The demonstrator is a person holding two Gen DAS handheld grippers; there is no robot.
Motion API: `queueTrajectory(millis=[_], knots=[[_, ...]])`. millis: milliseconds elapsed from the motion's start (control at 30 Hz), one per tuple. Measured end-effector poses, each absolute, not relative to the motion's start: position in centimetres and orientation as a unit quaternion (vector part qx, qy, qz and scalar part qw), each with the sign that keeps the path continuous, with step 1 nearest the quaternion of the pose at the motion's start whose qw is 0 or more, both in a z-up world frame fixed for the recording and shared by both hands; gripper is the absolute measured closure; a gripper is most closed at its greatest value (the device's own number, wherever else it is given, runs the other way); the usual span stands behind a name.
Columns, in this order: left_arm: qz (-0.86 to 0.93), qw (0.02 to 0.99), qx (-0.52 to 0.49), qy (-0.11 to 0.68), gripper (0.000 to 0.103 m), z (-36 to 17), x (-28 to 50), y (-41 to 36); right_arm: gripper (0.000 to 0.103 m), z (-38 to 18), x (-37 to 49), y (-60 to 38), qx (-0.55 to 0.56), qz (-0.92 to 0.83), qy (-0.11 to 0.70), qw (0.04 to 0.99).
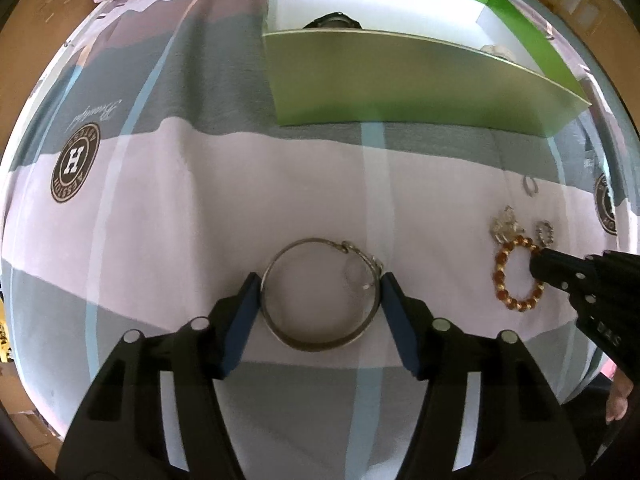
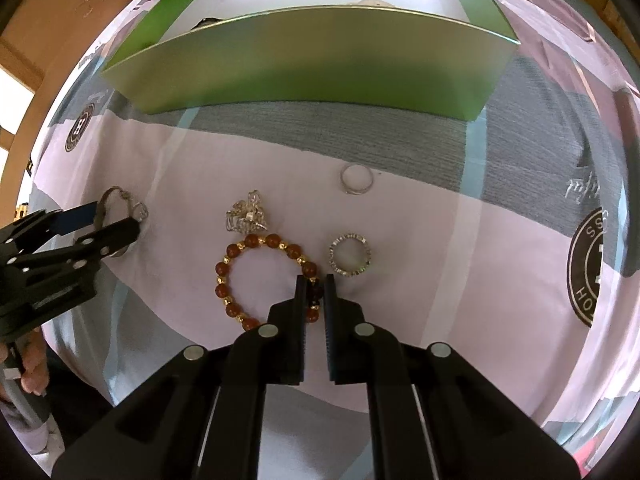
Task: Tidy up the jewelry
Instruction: 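Grasp the silver bangle with the left tool while the right tool grasps the amber bead bracelet, then lift the silver bangle with the left tool while the right tool lifts the amber bracelet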
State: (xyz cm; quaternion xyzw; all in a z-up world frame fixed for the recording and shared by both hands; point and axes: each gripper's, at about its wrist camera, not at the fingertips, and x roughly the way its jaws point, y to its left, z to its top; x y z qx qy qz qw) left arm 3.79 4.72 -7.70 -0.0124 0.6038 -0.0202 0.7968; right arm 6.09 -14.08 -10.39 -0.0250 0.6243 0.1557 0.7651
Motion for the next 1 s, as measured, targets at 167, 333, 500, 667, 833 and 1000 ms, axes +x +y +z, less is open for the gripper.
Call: queueTrajectory(millis=[167,333,500,667,833,1000], knots=[[-0.032,0.800,-0.014,0.598,0.041,-7.1,1.7,4.8,0.092,-10.1,5.8,-14.3,-0.032,0.155,0.624,0.765],[-0.038,0.802,0.017,0.596,0.040,-7.3,0.6,4.1,0.092,-10.2,5.6,-13.6,-0.051,0.149,0.618,0.770],[-0.031,0.807,0.039,0.588,0.042,-8.0,0.6,2.5,0.094,-10.0,5.4,-12.9,-0.072,0.149,0.600,0.783],[-0.059,0.823,0.015,0.564,0.043,-6.3,0.4,2.2,0.096,-9.6,4.8,-12.5,-0.063,0.165,0.588,0.789],[-0.101,0.835,-0.046,0.538,0.042,-3.5,0.7,2.3,0.096,-8.1,4.9,-12.8,-0.036,0.175,0.575,0.798],[-0.098,0.835,-0.076,0.536,0.042,-3.2,1.6,3.7,0.096,-6.5,5.1,-13.5,-0.020,0.185,0.560,0.807]])
